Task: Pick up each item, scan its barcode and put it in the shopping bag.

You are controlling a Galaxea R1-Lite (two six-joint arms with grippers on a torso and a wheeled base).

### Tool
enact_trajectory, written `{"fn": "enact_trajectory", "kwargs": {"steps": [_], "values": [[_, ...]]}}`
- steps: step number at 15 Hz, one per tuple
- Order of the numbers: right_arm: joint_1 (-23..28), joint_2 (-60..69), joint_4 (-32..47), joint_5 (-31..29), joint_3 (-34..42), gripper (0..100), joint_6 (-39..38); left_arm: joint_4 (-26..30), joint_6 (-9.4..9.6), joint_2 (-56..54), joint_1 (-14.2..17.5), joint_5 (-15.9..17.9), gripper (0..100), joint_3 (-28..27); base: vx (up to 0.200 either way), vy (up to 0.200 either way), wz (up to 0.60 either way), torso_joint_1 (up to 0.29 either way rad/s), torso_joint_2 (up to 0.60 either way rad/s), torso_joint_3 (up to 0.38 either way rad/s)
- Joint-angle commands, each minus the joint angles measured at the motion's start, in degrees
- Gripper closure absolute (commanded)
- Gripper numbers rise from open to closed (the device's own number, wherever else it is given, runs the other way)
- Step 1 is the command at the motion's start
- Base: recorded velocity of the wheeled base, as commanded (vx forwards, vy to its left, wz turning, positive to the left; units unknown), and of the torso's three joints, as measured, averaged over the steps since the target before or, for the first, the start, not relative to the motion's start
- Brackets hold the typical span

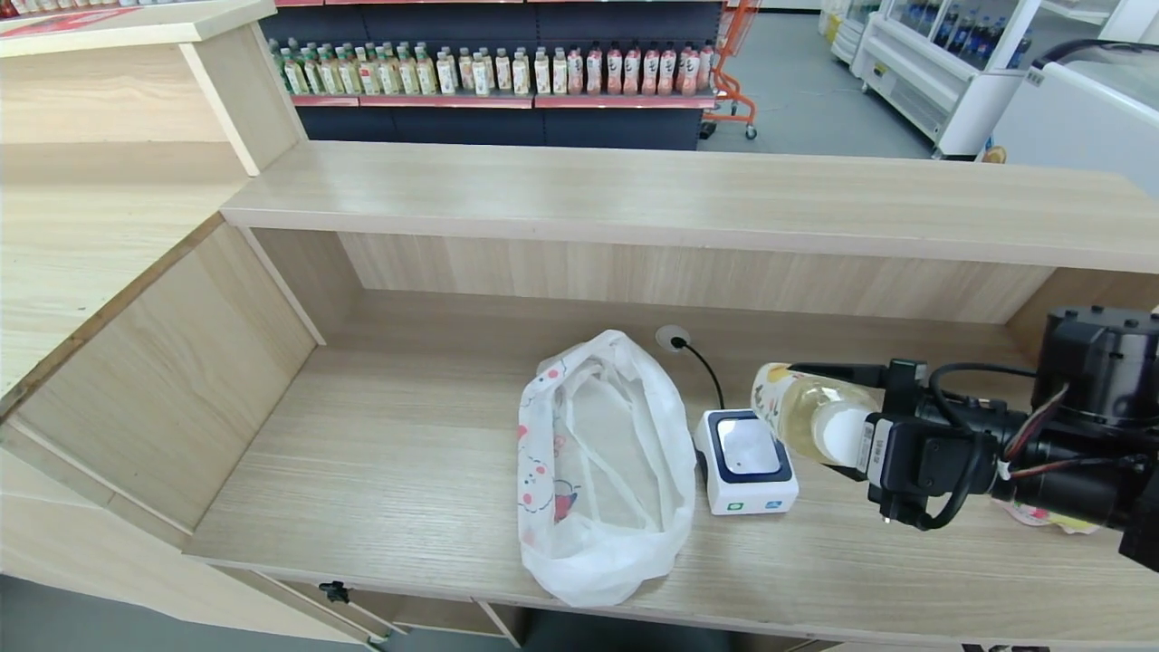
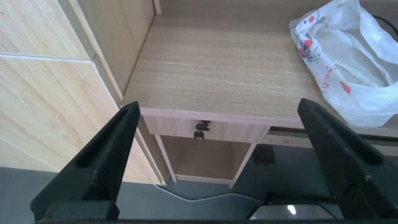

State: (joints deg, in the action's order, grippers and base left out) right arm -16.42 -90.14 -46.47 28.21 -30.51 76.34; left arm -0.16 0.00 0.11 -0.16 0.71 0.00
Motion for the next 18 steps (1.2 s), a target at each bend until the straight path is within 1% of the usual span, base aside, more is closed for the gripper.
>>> {"fn": "enact_trajectory", "kwargs": {"steps": [1,4,9,11,13,18], "values": [[0.07,-1.80,-1.17,0.27,1.60,100,0.13,-0.02,0.00,-0.02,-0.02,0.00,0,0.00,0.000,0.000,0.00,0.000,0.00,0.000],[0.86,-3.82,-3.54,1.15,2.92,100,1.01,-0.02,0.00,-0.02,-0.02,0.00,0,0.00,0.000,0.000,0.00,0.000,0.00,0.000],[1.39,-6.19,-4.33,1.85,3.00,100,4.61,-0.02,-0.09,-0.02,-0.02,-0.09,0,0.00,0.000,0.000,0.00,0.000,0.00,0.000],[3.06,-8.04,-7.85,2.03,3.27,100,6.89,-0.02,-0.09,-0.02,-0.02,0.00,0,0.00,0.000,0.000,0.00,0.000,0.00,0.000],[4.29,-9.00,-9.60,2.73,4.32,100,7.77,-0.02,-0.09,-0.02,-0.02,0.00,0,0.00,0.000,0.000,0.00,0.000,0.00,0.000],[5.35,-9.27,-9.60,2.73,5.38,100,8.39,-0.02,-0.09,-0.02,-0.02,0.00,0,0.00,0.000,0.000,0.00,0.000,0.00,0.000]]}}
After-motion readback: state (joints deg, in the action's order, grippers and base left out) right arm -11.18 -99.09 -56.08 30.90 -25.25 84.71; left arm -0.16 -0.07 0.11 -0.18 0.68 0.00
